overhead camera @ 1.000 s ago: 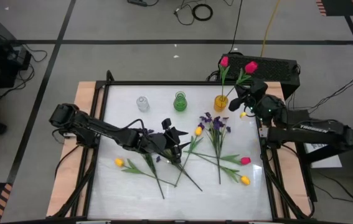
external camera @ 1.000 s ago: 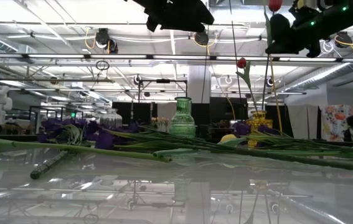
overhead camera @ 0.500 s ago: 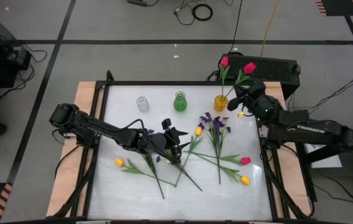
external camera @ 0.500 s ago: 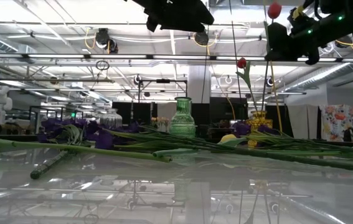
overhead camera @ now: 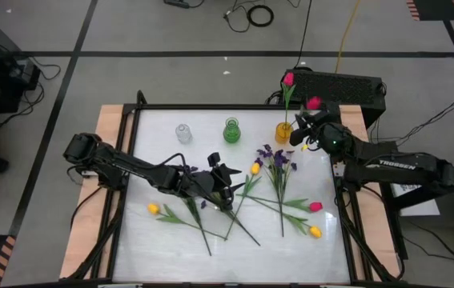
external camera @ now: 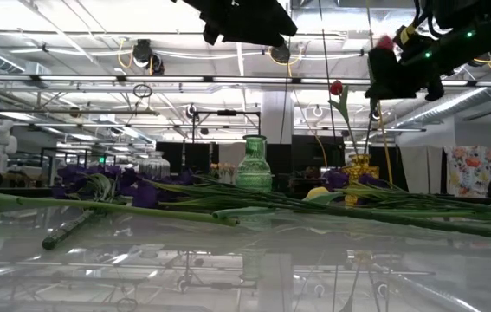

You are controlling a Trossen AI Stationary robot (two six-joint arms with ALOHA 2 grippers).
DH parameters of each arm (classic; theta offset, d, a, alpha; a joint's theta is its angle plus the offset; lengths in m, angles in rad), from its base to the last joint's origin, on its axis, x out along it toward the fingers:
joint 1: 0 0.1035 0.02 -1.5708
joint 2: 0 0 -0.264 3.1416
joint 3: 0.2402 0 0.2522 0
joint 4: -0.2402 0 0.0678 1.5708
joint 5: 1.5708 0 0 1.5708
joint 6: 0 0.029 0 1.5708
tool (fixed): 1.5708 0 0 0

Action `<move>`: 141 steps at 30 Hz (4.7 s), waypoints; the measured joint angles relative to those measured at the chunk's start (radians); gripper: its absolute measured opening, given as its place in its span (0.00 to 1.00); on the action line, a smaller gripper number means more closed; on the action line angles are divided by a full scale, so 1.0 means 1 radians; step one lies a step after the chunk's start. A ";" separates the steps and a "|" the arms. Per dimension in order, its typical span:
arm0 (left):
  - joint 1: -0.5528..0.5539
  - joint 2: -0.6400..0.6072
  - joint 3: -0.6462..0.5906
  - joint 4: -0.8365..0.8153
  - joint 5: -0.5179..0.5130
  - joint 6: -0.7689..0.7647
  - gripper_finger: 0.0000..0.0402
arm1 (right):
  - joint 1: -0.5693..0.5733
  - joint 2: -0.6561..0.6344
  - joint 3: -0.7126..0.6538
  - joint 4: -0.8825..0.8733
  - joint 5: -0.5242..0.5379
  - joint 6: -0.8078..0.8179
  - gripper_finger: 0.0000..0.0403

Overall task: Sort flowers into vase by color
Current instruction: Put the left pink flower into the yellow vase, then put the middle purple flowers into the green vase

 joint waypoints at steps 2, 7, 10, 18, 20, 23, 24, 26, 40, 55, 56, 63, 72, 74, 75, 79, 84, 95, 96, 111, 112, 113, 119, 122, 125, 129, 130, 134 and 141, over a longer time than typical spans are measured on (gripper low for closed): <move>0.000 0.000 0.000 -0.004 0.000 0.000 0.48 | 0.001 -0.008 0.000 -0.051 -0.018 0.036 0.28; 0.002 0.000 0.000 -0.005 0.000 0.000 0.48 | 0.001 -0.033 0.000 -0.136 -0.072 0.109 0.42; 0.003 0.000 0.000 -0.010 0.000 0.000 0.48 | 0.001 -0.065 0.000 -0.170 -0.119 0.142 0.49; 0.003 0.000 0.000 -0.025 0.000 -0.001 0.48 | 0.001 -0.157 0.101 -0.459 -0.191 0.211 0.64; 0.003 0.000 0.000 -0.025 0.000 -0.001 0.48 | 0.002 -0.175 0.131 -0.531 -0.219 0.220 0.66; 0.003 0.000 0.000 -0.024 0.000 -0.001 0.48 | 0.011 -0.208 0.177 -0.637 -0.234 0.236 0.67; 0.003 0.000 0.000 -0.024 0.000 -0.001 0.48 | 0.015 -0.217 0.192 -0.680 -0.233 0.238 0.67; 0.003 0.000 0.000 -0.024 0.000 -0.001 0.48 | 0.020 -0.238 0.224 -0.761 -0.231 0.255 0.67; 0.003 0.000 0.000 -0.026 0.000 -0.022 0.48 | 0.119 -0.310 0.289 -1.088 -0.460 0.399 0.63; 0.002 0.000 0.000 -0.026 0.093 -0.027 0.48 | 0.337 -0.310 0.289 -1.072 -0.626 0.505 0.63; 0.002 0.000 0.000 -0.026 0.093 -0.026 0.48 | 0.353 -0.309 0.289 -1.061 -0.626 0.506 0.63; 0.001 0.001 0.000 -0.024 0.171 -0.026 0.48 | 0.478 -0.242 0.288 -0.981 -0.626 0.510 0.63; -0.011 0.047 -0.001 -0.022 0.198 -0.073 0.48 | 0.697 -0.057 0.186 -0.784 -0.464 0.643 0.62; -0.011 0.055 -0.001 -0.024 0.198 -0.105 0.48 | 0.743 -0.015 0.170 -0.779 -0.388 0.699 0.60; -0.011 0.058 -0.001 -0.027 0.198 -0.128 0.48 | 0.765 0.006 0.163 -0.771 -0.353 0.728 0.59; -0.015 0.064 -0.001 -0.083 0.189 -0.324 0.48 | 0.840 0.100 0.154 -0.756 -0.249 0.827 0.55; -0.060 0.064 -0.001 -0.151 0.165 -0.592 0.45 | 0.892 0.230 0.154 -0.663 -0.199 0.874 0.52; -0.269 0.072 -0.001 -0.340 0.009 -0.901 0.37 | 0.924 0.569 0.154 -0.003 -0.204 0.660 0.50; -0.283 0.079 -0.001 -0.344 0.002 -0.916 0.37 | 0.924 0.601 0.154 0.086 -0.204 0.623 0.50; -0.338 0.213 0.000 -0.398 0.030 -0.943 0.37 | 0.825 1.018 0.546 0.022 -0.129 0.510 0.50; -0.346 0.210 0.000 -0.401 0.026 -0.943 0.37 | 0.814 1.045 0.588 -0.043 -0.130 0.498 0.50; -0.353 0.206 0.000 -0.407 0.018 -0.943 0.37 | 0.801 1.072 0.624 -0.099 -0.132 0.488 0.50; -0.413 0.198 0.000 -0.472 -0.020 -0.990 0.37 | 0.712 1.202 0.751 -0.148 -0.252 0.407 0.52; -0.436 0.198 0.000 -0.490 -0.054 -1.005 0.37 | 0.690 1.255 0.779 -0.154 -0.259 0.388 0.58; -0.456 0.198 0.000 -0.503 -0.104 -1.021 0.37 | 0.685 1.297 0.799 -0.152 -0.266 0.365 0.65; -0.466 0.198 0.000 -0.511 -0.156 -1.022 0.37 | 0.681 1.354 0.827 -0.134 -0.286 0.333 0.73; -0.467 0.198 0.000 -0.516 -0.162 -1.026 0.37 | 0.679 1.366 0.833 -0.141 -0.286 0.333 0.74; -0.467 0.198 0.000 -0.528 -0.183 -1.047 0.37 | 0.671 1.399 0.858 -0.143 -0.281 0.319 0.73; -0.469 0.198 0.000 -0.525 -0.207 -1.048 0.37 | 0.670 1.405 0.864 -0.145 -0.257 0.314 0.45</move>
